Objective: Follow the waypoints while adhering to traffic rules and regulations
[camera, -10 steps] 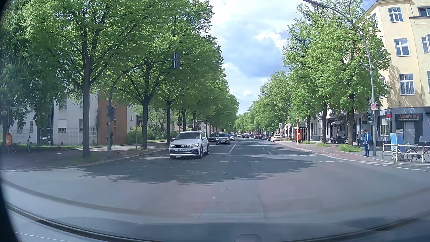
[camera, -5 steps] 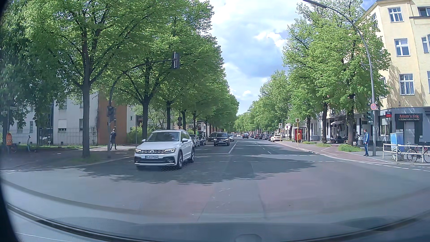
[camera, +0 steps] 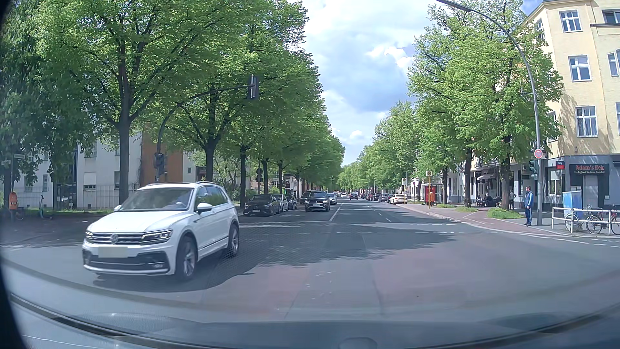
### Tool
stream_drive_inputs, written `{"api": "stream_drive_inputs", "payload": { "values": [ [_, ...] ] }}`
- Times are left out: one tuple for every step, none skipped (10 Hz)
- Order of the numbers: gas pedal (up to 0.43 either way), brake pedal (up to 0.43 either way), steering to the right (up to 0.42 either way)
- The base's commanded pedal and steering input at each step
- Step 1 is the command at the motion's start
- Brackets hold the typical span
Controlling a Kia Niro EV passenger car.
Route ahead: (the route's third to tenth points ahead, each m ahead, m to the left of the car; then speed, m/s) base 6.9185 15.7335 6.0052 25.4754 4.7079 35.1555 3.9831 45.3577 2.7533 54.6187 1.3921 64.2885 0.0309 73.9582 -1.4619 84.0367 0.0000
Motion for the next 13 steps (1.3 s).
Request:
{"api": "stream_drive_inputs", "payload": {
  "values": [
    [0.000,0.372,-0.746],
    [0.000,0.372,-0.746],
    [0.000,0.366,-0.746],
    [0.000,0.366,-0.745],
    [0.000,0.366,-0.745],
    [0.000,0.360,-0.745],
    [0.000,0.360,-0.746],
    [0.000,0.354,-0.745],
    [0.000,0.348,-0.746],
    [0.000,0.122,-0.745],
    [0.000,0.018,-0.746],
    [0.177,0.018,-0.746],
    [0.299,0.018,-0.751]
  ]
}}
